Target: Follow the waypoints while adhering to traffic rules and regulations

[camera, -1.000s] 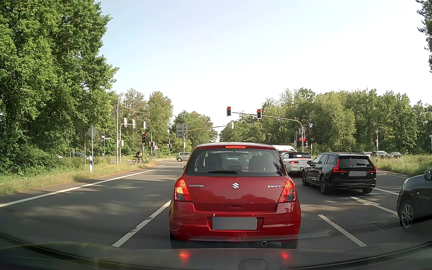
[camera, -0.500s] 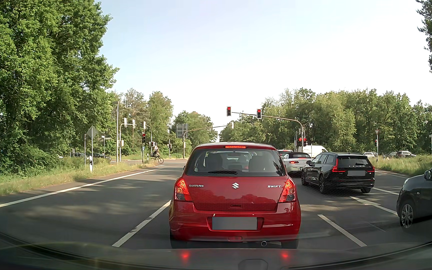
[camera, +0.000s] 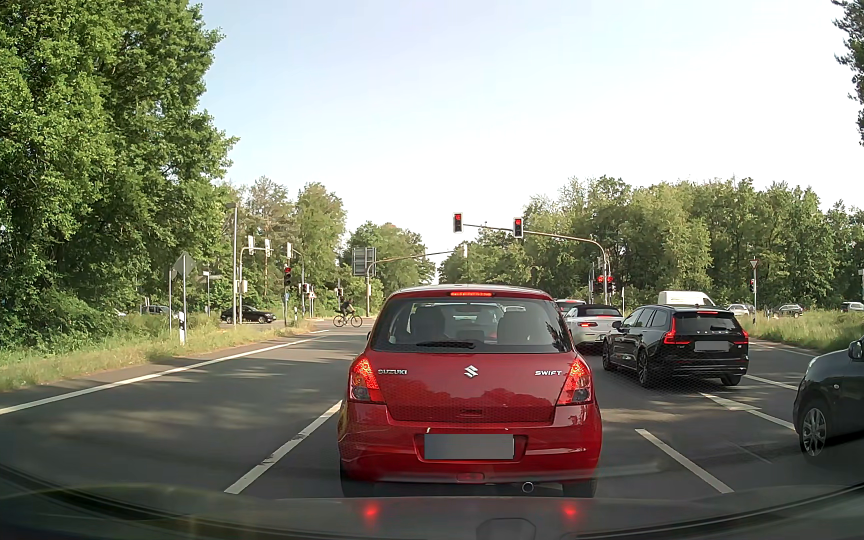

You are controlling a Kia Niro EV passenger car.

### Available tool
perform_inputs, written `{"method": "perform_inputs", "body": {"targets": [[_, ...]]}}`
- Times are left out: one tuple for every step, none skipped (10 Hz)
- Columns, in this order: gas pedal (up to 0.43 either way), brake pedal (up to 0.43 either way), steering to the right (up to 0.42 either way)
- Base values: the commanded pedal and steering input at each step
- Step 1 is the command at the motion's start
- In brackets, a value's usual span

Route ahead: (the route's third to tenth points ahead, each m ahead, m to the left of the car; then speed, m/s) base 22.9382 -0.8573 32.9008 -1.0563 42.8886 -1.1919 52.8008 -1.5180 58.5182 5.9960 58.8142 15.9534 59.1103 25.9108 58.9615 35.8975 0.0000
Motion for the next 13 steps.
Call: {"method": "perform_inputs", "body": {"targets": [[0.000, 0.268, 0.000], [0.000, 0.268, 0.000], [0.000, 0.268, 0.000], [0.000, 0.268, 0.000], [0.000, 0.268, 0.000], [0.000, 0.268, 0.000], [0.000, 0.268, 0.000], [0.000, 0.268, 0.000], [0.000, 0.268, 0.000], [0.000, 0.268, 0.000], [0.000, 0.268, 0.000], [0.000, 0.268, 0.000], [0.000, 0.268, 0.000]]}}
